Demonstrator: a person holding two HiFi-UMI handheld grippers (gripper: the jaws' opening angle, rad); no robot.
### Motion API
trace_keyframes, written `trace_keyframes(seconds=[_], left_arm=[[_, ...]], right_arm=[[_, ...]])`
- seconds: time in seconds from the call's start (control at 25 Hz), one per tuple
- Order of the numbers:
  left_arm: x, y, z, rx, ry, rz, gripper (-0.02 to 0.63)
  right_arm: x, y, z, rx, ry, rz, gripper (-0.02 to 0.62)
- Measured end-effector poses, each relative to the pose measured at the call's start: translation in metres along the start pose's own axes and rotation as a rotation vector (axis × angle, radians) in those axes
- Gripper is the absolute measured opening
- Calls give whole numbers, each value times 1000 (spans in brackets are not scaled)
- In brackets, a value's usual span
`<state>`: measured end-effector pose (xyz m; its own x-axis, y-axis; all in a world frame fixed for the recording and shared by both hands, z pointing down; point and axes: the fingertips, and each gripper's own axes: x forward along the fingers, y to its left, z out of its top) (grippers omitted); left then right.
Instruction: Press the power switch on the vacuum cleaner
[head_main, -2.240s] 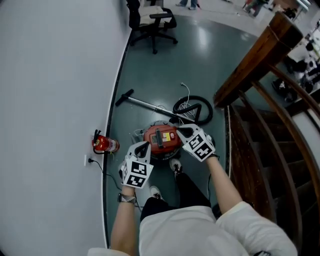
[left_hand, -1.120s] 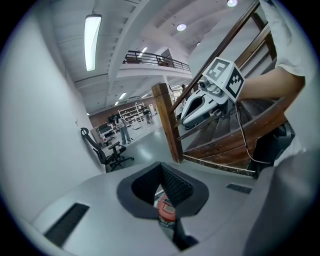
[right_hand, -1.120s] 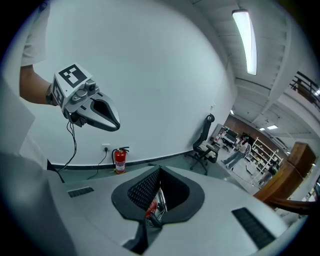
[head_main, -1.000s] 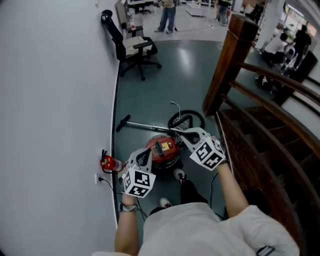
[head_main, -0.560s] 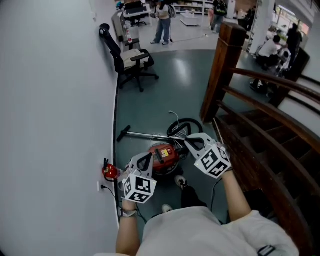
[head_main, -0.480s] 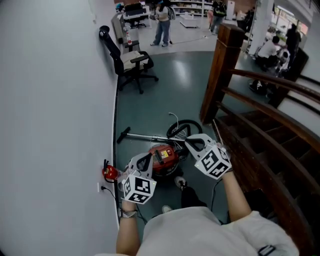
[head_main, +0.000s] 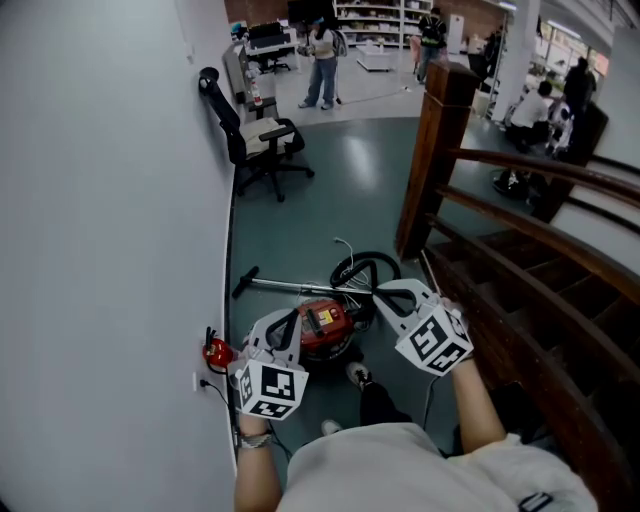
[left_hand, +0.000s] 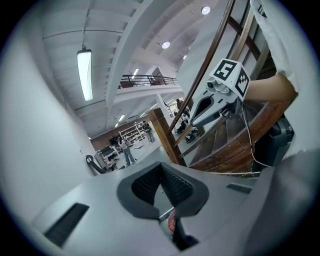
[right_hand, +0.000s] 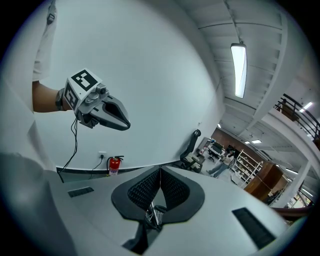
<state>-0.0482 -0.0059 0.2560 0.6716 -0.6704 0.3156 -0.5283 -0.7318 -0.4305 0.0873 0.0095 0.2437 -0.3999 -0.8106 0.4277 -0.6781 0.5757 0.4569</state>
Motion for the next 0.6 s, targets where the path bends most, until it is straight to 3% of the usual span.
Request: trace_keyframes(seconds=[0.6], left_arm=[[-28, -15, 17, 38, -23, 20, 0]], right_arm=[[-41, 15, 21, -41, -35, -28, 29]])
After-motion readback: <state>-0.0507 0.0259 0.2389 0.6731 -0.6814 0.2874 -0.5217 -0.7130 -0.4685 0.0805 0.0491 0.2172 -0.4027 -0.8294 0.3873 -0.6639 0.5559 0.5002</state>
